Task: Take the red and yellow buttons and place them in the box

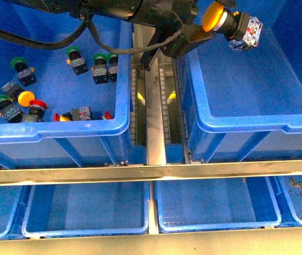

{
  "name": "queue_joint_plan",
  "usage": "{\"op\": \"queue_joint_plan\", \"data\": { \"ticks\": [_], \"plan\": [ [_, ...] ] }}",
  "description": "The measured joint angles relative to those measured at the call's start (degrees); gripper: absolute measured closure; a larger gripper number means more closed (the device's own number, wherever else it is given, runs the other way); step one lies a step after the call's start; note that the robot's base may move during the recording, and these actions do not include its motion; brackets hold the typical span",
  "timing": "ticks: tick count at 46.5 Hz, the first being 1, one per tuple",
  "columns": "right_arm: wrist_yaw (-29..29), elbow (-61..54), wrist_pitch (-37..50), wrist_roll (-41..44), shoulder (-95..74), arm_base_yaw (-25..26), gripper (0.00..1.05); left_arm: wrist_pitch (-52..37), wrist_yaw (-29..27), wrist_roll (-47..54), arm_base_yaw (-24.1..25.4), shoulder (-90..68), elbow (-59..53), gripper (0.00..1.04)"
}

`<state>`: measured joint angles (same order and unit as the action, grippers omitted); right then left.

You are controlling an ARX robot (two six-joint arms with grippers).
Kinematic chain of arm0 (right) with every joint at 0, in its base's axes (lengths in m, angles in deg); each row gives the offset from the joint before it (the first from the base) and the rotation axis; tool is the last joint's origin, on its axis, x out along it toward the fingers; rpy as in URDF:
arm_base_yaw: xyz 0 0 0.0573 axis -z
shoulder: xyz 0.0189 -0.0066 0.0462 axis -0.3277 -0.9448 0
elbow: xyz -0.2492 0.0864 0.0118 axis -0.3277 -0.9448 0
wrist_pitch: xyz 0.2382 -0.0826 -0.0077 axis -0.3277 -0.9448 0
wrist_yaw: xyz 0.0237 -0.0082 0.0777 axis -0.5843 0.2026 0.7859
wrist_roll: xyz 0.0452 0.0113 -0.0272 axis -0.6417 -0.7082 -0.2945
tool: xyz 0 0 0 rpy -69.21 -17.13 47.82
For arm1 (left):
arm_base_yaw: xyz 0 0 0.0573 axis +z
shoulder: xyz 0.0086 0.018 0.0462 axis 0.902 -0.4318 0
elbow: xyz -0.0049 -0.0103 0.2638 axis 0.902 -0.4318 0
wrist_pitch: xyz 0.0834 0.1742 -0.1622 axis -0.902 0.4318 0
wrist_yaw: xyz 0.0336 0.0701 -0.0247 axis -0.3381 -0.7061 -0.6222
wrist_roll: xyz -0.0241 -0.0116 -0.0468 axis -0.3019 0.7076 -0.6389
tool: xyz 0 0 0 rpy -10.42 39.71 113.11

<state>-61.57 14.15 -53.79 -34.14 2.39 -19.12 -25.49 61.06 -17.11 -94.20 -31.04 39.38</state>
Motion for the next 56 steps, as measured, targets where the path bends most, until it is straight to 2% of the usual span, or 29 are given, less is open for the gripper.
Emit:
{"op": "queue_joint_plan", "data": {
  "ticks": [10,13,15,18,23,30,38,45,56],
  "plan": [
    [-0.04,0.02,-0.02,0.02,-0.02,0.0,0.07,0.24,-0.74,-0.17,-0.55,-0.81,0.68,0.7],
    [-3.72,2.32,-5.79,2.49,-3.93,-0.17,0.07,0.15,-0.83,-0.24,-0.61,-0.81,0.7,0.7],
    [-3.34,4.72,-6.29,5.33,-11.26,1.36,0.07,0.02,-1.05,-0.26,-0.59,-0.81,0.72,0.7],
    [-0.28,7.58,0.09,11.04,-22.45,3.89,0.07,0.0,-1.42,-0.28,-0.61,-0.81,0.72,0.7],
    [7.5,12.81,15.93,21.14,-42.12,6.4,0.07,-0.02,-1.38,-0.28,-0.85,-0.81,0.72,0.7],
    [15.21,20.17,29.75,33.53,-63.36,6.58,0.07,-0.09,-1.68,-0.28,-0.81,-0.81,0.72,0.7],
    [20.74,27.71,34.49,42.73,-81.74,3.3,0.07,-0.35,-1.86,-0.28,-0.77,-0.81,0.46,0.7],
    [22.4,30.84,38.27,44.78,-87.12,-1.42,0.07,-0.44,-1.97,-0.26,-0.81,-0.81,0.24,0.7],
    [23.65,33.55,38.45,46.23,-90.82,-6.71,0.07,-0.7,-2.21,-0.24,-0.87,-0.81,-0.09,0.7]
  ]
}}
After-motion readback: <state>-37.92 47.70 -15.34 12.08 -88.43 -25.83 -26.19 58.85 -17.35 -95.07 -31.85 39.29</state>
